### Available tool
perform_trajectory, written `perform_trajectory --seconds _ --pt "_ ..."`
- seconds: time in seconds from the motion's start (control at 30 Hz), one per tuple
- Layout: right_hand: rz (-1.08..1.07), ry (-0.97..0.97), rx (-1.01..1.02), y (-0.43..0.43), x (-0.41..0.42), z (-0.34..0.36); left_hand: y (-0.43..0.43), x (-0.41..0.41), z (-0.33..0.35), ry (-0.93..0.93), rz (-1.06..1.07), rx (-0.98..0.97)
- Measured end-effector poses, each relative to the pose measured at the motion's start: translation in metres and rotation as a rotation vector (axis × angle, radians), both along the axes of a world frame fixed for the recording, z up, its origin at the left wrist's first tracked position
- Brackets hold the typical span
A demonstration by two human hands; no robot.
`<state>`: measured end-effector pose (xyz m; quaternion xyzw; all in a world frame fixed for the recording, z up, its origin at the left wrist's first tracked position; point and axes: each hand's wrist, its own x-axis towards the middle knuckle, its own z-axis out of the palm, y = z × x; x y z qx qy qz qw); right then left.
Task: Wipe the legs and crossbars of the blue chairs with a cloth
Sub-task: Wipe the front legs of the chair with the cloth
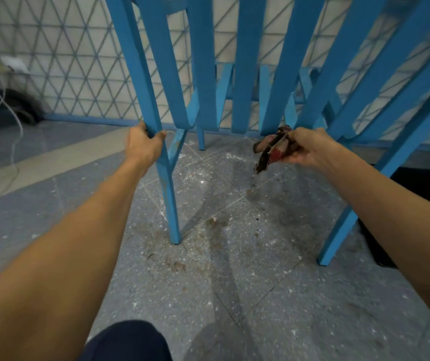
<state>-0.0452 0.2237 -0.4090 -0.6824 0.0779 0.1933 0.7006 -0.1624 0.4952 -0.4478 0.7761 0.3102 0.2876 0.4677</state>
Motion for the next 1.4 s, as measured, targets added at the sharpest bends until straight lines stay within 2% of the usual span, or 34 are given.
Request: perform_trajectory --seconds 0.1,0.27,0.43,0.53,0.67,0.77,0.8,0.9,0.97,1.0,1.03,1.17,1.27,1.33,1.4 --pt "0.007 0.015 -0.025 0.003 -0.002 0.001 -0.004 -0.019 0.002 0.05 0.039 -0.007" --pt "0.054 0.068 -0.072 0.013 0.001 -0.01 -0.013 -0.056 -0.002 0.099 0.103 0.129" --pt "-0.018 -0.021 -0.017 0.022 0.0 -0.022 -0.01 -0.074 -0.01 0.019 0.02 0.108" --pt "0.0 0.005 -0.012 0.04 -0.026 -0.038 -0.009 -0.083 -0.01 -0.091 -0.106 -0.034" --pt "0.156 -0.007 -0.068 0.08 -0.085 -0.055 0.0 -0.105 -0.019 -0.147 -0.222 -0.399" --pt "0.238 -0.255 -0.07 0.113 -0.118 -0.056 0.005 -0.107 -0.025 -0.159 -0.209 -0.434" --pt "0.242 -0.412 -0.044 0.121 -0.127 -0.053 0.004 -0.105 -0.023 -0.169 -0.191 -0.432" --pt "0.181 -1.041 -0.035 0.148 -0.149 -0.049 0.009 -0.096 -0.02 -0.198 -0.156 -0.451" --pt "0.178 -1.431 -0.198 0.164 -0.153 -0.061 0.012 -0.094 -0.023 -0.21 -0.169 -0.46" --pt "0.184 -1.541 -0.276 0.173 -0.151 -0.072 0.014 -0.095 -0.025 -0.21 -0.176 -0.46" --pt "0.196 -1.574 -0.317 0.179 -0.148 -0.085 0.016 -0.095 -0.028 -0.21 -0.186 -0.463" --pt "0.34 -1.47 -0.395 0.177 -0.14 -0.141 0.018 -0.098 -0.022 -0.238 -0.233 -0.561" --pt "0.522 -1.451 -0.513 0.166 -0.139 -0.169 0.017 -0.101 -0.015 -0.159 -0.247 -0.501" --pt "0.532 -1.428 -0.493 0.163 -0.139 -0.166 0.015 -0.105 -0.015 -0.119 -0.263 -0.456" --pt "0.431 -1.424 -0.431 0.164 -0.139 -0.147 0.014 -0.105 -0.016 -0.104 -0.276 -0.437"
